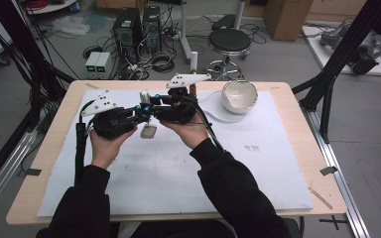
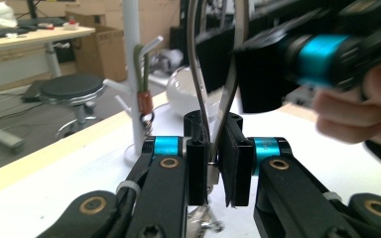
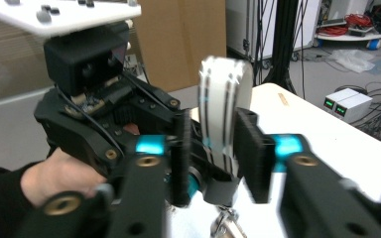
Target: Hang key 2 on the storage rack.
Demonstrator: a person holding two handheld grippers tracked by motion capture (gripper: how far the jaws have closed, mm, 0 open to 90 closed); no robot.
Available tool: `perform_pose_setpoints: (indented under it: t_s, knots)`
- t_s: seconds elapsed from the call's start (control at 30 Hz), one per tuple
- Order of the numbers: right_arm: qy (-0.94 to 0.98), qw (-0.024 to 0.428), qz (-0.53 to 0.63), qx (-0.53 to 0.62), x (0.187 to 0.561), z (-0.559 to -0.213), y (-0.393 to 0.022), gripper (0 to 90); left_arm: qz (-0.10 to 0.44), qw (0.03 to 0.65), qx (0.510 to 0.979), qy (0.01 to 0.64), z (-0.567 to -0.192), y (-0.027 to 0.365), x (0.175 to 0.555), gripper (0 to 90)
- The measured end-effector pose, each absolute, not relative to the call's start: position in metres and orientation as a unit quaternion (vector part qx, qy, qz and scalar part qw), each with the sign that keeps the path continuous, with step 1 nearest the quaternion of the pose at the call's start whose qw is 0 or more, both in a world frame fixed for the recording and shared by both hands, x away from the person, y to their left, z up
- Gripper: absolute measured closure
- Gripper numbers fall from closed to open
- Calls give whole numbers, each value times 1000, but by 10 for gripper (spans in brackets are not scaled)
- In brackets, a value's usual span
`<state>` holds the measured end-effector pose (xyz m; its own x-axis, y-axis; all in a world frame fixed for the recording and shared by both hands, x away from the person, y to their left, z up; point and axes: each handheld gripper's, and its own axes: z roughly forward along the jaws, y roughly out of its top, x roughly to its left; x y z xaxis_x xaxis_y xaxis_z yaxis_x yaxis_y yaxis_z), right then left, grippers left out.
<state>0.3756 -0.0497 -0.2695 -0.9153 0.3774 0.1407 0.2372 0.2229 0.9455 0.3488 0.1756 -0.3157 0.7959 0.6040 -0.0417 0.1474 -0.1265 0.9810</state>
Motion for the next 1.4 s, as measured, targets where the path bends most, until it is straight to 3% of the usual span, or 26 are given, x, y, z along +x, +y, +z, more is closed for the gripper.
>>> perform_pose_setpoints:
  t_s: [0.07, 0.1, 0.13, 0.27, 0.37, 0.43, 0.7, 0.8, 0.93, 1.4]
  knots:
    - [780, 54, 592, 197, 375, -269, -52, 493, 186, 606, 729, 259, -317, 176, 350, 821]
    - [780, 54, 592, 197, 375, -269, -52, 493, 186, 606, 729, 259, -317, 176, 350, 821]
    - [779, 59, 593, 194, 374, -268, -56, 354, 183, 607, 727, 263, -317, 177, 351, 821]
    - [789, 80, 567, 223, 377, -271, -64, 119, 167, 614, 719, 280, -317, 180, 357, 820]
    - [782, 88, 572, 230, 378, -276, -78, 92, 173, 610, 718, 287, -316, 182, 359, 820]
    - [779, 91, 577, 228, 378, -279, -87, 18, 173, 611, 715, 291, -315, 183, 361, 820]
    - [775, 108, 570, 250, 378, -294, -125, 13, 169, 615, 709, 301, -312, 191, 371, 819]
    - [770, 122, 569, 264, 377, -310, -145, 13, 184, 589, 724, 309, -318, 190, 378, 819]
    - [777, 123, 552, 277, 376, -330, -164, 12, 187, 601, 710, 315, -321, 194, 386, 819]
    - [756, 146, 565, 297, 363, -348, -216, 13, 203, 590, 710, 327, -311, 197, 408, 818]
